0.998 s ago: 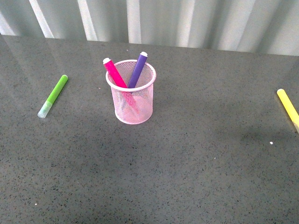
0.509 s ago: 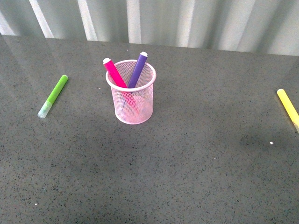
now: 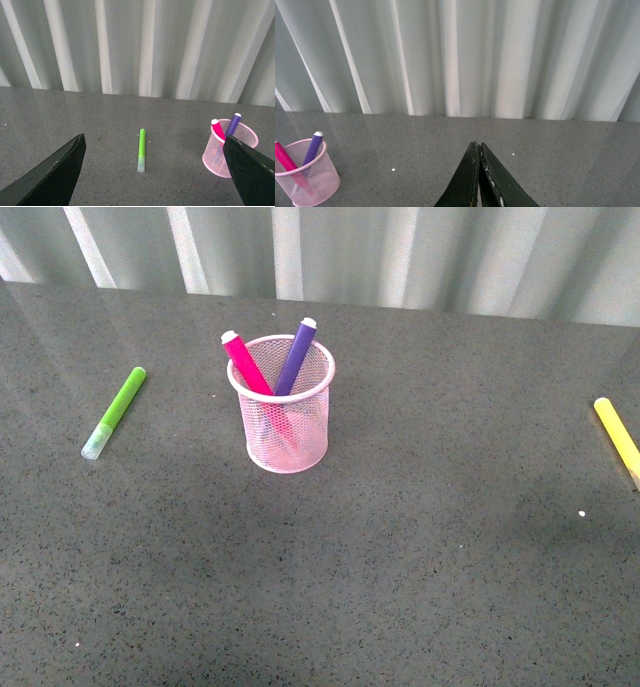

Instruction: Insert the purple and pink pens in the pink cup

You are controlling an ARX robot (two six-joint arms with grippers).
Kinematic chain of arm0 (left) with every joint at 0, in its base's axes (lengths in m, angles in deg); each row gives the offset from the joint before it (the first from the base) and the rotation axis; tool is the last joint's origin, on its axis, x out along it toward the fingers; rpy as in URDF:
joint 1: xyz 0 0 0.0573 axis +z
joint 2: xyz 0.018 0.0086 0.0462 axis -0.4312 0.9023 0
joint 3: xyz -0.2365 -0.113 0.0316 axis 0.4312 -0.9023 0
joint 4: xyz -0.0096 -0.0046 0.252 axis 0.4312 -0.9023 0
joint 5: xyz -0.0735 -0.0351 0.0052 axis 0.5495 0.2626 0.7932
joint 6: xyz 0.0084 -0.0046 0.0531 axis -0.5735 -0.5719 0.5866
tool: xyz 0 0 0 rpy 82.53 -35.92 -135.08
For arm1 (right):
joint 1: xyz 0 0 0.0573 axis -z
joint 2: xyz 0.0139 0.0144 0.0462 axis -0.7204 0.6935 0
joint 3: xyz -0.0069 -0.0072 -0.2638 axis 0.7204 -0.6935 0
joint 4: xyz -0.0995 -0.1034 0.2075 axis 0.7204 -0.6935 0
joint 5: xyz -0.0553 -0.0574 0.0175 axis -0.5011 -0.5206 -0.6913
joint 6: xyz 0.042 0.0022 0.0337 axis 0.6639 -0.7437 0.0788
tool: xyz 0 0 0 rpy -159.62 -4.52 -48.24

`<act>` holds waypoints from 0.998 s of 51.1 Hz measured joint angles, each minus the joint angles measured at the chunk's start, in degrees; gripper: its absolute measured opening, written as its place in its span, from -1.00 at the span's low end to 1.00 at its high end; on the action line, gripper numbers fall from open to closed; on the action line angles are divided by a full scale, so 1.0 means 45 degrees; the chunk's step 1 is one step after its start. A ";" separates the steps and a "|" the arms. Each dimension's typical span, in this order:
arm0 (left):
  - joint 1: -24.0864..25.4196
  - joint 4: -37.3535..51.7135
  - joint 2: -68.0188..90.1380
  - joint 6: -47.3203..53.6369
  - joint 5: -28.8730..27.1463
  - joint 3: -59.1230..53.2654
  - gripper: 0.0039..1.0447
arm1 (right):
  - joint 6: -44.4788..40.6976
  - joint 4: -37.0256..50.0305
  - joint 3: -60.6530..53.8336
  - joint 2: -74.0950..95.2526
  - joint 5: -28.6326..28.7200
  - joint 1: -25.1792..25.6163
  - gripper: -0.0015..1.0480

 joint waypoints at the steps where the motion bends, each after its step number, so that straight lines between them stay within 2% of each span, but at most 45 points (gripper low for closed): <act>1: 0.0000 0.0000 0.0000 0.0000 0.0000 0.0000 0.87 | -0.0005 -0.0384 -0.0005 -0.0301 0.0000 0.0000 -0.93; 17: 0.0000 0.0000 0.0000 -0.0005 0.0000 0.0000 0.87 | -0.0005 -0.0670 -0.0005 -0.0981 -0.0005 0.0000 -0.91; 25: 0.0000 0.0000 0.0000 -0.0005 0.0000 0.0000 0.87 | 0.0000 -0.0670 -0.0005 -0.0981 -0.0005 0.0000 -0.18; 29: 0.0000 0.0000 0.0000 -0.0005 0.0000 0.0000 0.87 | 0.0000 -0.0670 -0.0005 -0.0981 -0.0005 0.0000 0.06; 34: 0.0000 0.0000 0.0000 0.0000 0.0000 0.0000 0.87 | 0.0000 -0.0670 -0.0005 -0.0981 -0.0010 0.0000 0.48; 37: 0.0000 0.0000 0.0000 0.0000 0.0000 0.0000 0.87 | 0.0000 -0.0670 -0.0005 -0.0981 -0.0010 0.0000 0.63; 40: 0.0000 0.0000 0.0000 -0.0005 0.0000 0.0000 0.87 | 0.0005 -0.0670 -0.0005 -0.0981 -0.0005 0.0000 0.88; 51: 0.0000 0.0000 0.0000 0.0000 0.0000 0.0000 0.87 | 0.0010 -0.0670 -0.0005 -0.0981 -0.0010 0.0000 0.86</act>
